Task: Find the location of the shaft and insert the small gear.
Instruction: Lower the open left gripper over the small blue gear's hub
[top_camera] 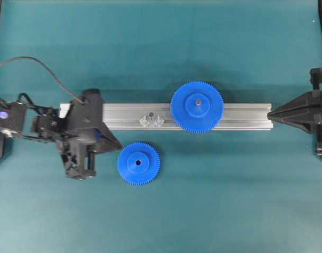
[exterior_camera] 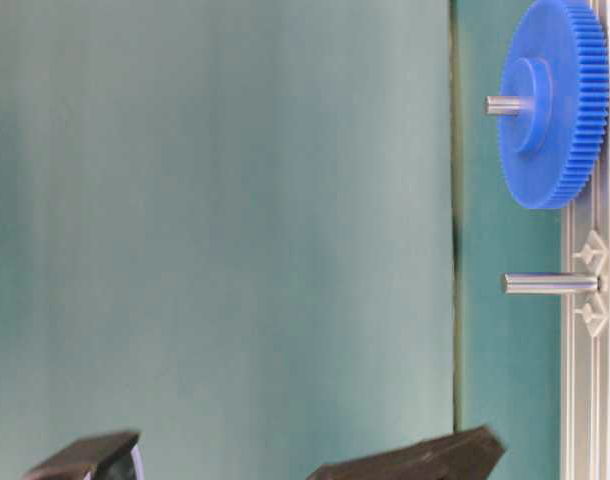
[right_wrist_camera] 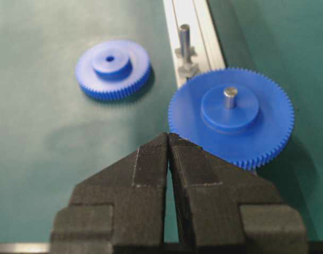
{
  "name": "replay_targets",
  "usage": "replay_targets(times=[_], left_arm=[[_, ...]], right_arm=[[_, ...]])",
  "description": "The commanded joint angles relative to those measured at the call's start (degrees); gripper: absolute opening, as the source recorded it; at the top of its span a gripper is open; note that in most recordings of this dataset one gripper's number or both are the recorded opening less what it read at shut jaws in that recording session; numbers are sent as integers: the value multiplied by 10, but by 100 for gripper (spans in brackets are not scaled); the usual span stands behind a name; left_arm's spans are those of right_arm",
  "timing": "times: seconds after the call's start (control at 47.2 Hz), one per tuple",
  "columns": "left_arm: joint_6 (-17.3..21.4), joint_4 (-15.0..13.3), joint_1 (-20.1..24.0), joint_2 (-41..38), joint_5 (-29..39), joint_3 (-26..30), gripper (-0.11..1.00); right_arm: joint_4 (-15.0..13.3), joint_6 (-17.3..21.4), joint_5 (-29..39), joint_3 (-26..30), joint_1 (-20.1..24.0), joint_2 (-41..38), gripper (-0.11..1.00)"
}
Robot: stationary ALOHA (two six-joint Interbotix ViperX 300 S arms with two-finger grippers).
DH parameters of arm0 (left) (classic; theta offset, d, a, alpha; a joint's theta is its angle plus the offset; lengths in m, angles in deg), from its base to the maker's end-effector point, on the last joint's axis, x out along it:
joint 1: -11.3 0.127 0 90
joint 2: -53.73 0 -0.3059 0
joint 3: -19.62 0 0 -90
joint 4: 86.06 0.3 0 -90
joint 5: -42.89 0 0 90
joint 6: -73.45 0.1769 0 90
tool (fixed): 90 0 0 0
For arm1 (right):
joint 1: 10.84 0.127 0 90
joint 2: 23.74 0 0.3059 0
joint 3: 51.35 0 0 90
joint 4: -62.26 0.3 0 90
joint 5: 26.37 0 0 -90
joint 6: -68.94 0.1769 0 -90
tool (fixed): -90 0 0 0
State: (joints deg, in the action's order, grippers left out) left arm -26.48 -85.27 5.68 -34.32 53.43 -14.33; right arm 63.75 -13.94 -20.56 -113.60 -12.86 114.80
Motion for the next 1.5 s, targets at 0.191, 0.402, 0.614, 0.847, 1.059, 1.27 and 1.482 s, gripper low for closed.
replay_targets(times=[0.191, 0.402, 0.614, 0.847, 1.059, 1.27, 1.482], left_arm=[[1, 2, -11, -49, 38, 56, 1], [4, 2, -19, -84, 63, 83, 1], [6, 2, -19, -111, 75, 102, 1], [7, 2, -19, -140, 122, 130, 1], [8, 2, -19, -166, 167, 163, 1], [18, 3, -19, -189, 218, 201, 1], [73, 3, -19, -213, 298, 247, 1]], right_arm=[[1, 6, -2, 3, -2, -6, 5], [1, 6, -3, 0, -2, -6, 5], [1, 6, -2, -7, -2, -6, 5], [1, 6, -2, -9, -2, -6, 5], [1, 6, -3, -10, -2, -6, 5], [1, 6, -2, -12, -2, -6, 5], [1, 6, -2, -14, -2, -6, 5]])
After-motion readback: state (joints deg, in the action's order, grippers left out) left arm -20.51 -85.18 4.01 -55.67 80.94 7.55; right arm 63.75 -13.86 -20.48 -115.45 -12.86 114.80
